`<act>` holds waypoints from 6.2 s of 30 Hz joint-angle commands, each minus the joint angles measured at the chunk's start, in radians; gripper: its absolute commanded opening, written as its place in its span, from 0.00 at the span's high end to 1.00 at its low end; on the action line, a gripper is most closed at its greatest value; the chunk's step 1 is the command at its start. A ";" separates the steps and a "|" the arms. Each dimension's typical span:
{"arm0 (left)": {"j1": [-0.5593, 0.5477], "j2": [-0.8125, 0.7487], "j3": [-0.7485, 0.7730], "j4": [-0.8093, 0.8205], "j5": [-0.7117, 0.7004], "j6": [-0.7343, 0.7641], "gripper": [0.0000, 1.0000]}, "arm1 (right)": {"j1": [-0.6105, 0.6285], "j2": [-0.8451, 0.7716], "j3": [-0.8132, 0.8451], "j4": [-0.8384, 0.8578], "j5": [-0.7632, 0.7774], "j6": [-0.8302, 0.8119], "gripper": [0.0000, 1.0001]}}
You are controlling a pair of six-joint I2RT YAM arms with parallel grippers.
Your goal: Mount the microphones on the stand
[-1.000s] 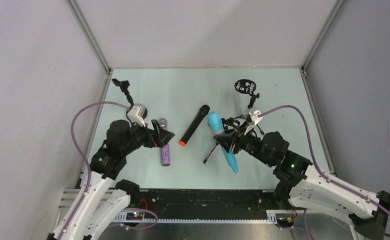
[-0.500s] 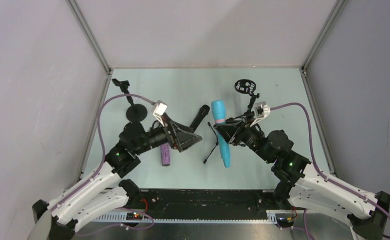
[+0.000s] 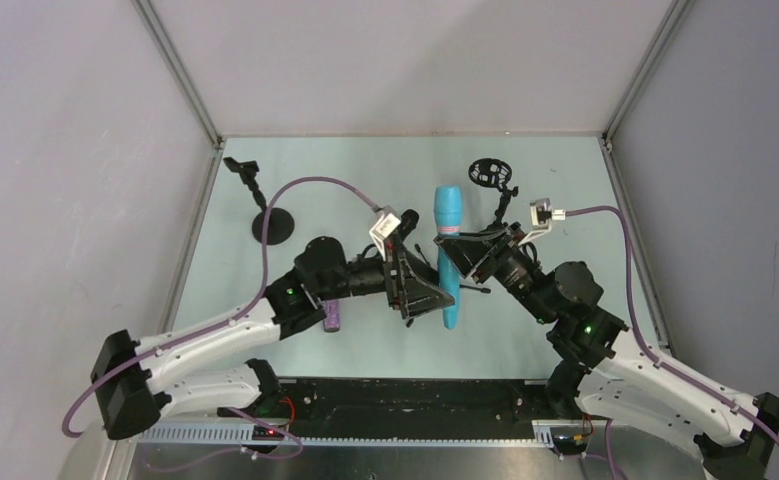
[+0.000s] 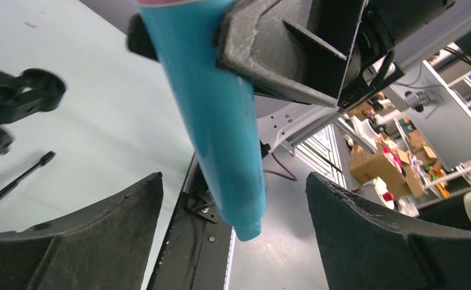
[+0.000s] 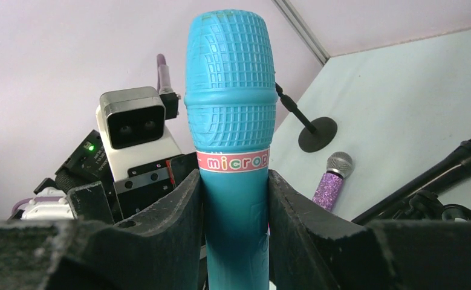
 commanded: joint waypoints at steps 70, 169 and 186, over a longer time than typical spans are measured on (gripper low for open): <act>0.053 -0.109 -0.041 0.087 0.101 0.123 1.00 | -0.141 0.048 -0.020 0.223 -0.492 0.133 0.37; 0.255 -0.008 0.369 -0.595 -0.651 0.489 0.00 | -0.324 0.022 0.298 -0.332 -0.034 -0.482 1.00; 0.255 0.206 0.612 -0.541 -0.605 0.626 0.00 | -0.344 0.081 0.366 -0.437 0.004 -0.575 1.00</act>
